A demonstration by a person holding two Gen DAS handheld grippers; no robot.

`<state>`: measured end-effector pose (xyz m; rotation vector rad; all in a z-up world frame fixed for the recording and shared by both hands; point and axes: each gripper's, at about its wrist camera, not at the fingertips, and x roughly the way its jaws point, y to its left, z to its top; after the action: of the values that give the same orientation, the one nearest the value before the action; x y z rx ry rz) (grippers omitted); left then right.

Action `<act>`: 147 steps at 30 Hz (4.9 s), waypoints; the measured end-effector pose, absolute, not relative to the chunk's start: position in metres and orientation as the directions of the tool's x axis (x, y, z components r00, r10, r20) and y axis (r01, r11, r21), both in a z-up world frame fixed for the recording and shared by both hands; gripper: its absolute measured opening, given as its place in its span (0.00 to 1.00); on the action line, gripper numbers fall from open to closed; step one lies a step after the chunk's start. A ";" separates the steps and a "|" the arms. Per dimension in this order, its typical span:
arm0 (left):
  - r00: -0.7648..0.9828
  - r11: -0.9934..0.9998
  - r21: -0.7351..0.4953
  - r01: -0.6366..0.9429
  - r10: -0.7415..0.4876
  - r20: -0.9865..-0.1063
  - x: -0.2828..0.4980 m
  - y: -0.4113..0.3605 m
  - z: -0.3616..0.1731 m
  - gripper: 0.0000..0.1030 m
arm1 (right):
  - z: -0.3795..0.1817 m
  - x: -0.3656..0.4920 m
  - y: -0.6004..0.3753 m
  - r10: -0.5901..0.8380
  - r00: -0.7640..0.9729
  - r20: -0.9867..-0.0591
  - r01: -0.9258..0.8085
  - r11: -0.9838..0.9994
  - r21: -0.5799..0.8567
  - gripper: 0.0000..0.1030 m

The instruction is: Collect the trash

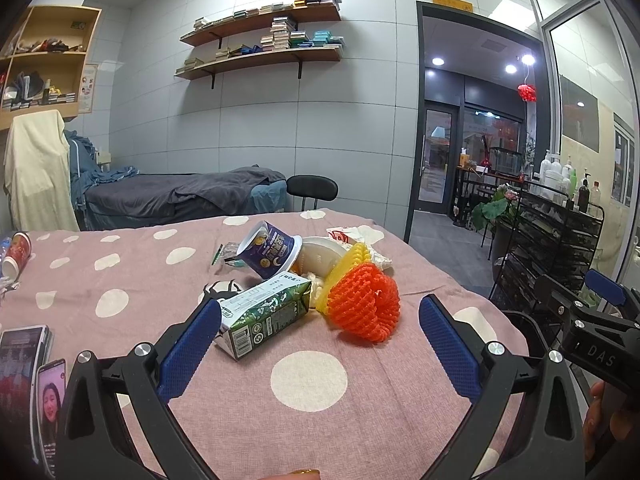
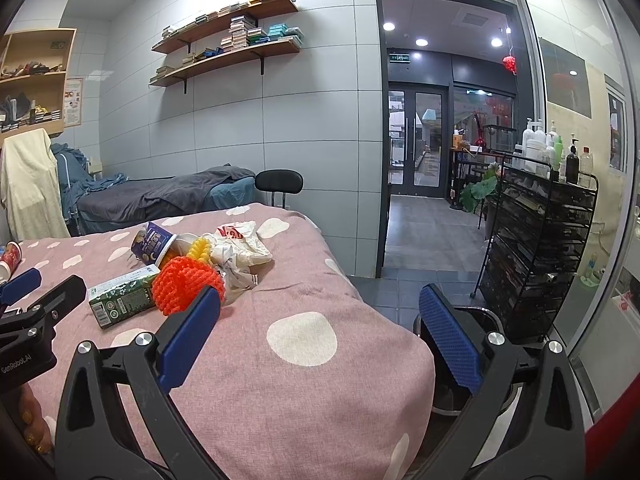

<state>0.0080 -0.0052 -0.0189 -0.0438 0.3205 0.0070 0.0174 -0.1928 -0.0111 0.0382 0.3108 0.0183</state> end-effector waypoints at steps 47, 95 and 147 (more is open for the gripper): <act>0.945 0.999 -0.046 -0.008 -0.008 -0.326 0.009 -0.010 -0.017 0.95 | -0.015 0.020 -0.192 0.024 0.947 -0.320 -0.011 0.999 0.043 0.95; 0.628 0.995 0.036 0.088 -0.027 -0.778 0.149 0.068 -0.044 0.94 | -0.060 0.178 -0.077 0.405 0.518 -0.753 -0.450 0.878 0.163 0.43; 0.599 0.845 -0.243 0.477 -0.515 -0.613 0.132 -0.090 -0.018 0.48 | -0.060 0.139 -0.297 0.176 0.782 -0.599 -0.020 0.966 0.258 0.29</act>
<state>0.1324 -0.0901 -0.0183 -0.0561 0.7287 -0.5754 0.1391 -0.2973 -0.0600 0.2442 0.6670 0.1065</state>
